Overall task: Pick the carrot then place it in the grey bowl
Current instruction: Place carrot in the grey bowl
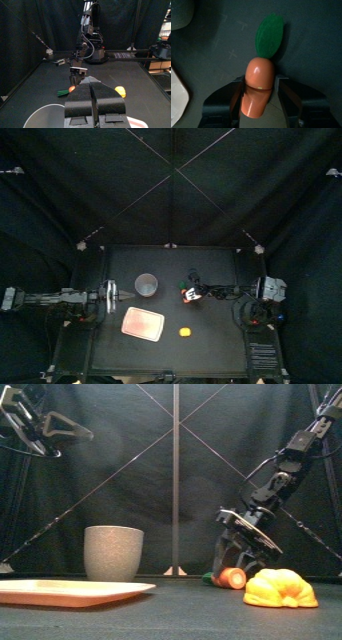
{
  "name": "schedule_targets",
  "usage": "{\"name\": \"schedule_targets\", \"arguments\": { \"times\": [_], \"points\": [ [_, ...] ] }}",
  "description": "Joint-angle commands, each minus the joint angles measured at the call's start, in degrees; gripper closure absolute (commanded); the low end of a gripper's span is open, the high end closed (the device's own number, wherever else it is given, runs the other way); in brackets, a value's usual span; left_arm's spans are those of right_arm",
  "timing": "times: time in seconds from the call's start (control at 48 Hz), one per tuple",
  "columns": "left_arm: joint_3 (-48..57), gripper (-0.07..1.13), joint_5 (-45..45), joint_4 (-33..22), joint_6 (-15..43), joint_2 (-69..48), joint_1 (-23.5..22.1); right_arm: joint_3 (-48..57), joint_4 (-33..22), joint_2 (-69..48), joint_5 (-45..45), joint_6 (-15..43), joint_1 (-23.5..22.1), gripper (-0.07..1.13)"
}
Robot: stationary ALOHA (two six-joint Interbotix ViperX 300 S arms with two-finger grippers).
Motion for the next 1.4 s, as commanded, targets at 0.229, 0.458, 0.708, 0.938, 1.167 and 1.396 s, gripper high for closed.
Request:
{"name": "schedule_targets", "arguments": {
  "times": [0.229,0.458,0.708,0.938,1.167,1.396],
  "points": [
    [-1.1,1.09,-0.3,0.1,0.0,0.2,-0.1,-3.3,-1.7,-1.1,0.8,-0.1,0.7,0.75],
    [-1.1,1.09,-0.3,0.1,0.0,0.1,-0.1,-10.5,-7.2,-5.8,5.0,0.2,0.4,0.75],
    [-1.3,1.09,-0.3,0.3,0.0,0.1,-0.1,-23.2,-11.4,-5.9,9.6,0.0,0.7,0.75],
    [-1.4,1.09,-0.3,0.8,0.0,-0.1,-0.1,-36.5,-15.6,0.1,11.4,-0.4,1.1,0.75],
    [-1.4,1.09,-0.3,0.8,0.0,-0.2,-0.1,-48.0,-21.2,9.6,13.1,-1.2,1.8,0.75],
    [-1.4,1.09,-0.3,0.8,0.0,-0.3,-0.1,-54.5,-26.9,14.8,15.4,-1.2,4.0,0.61]
  ]
}}
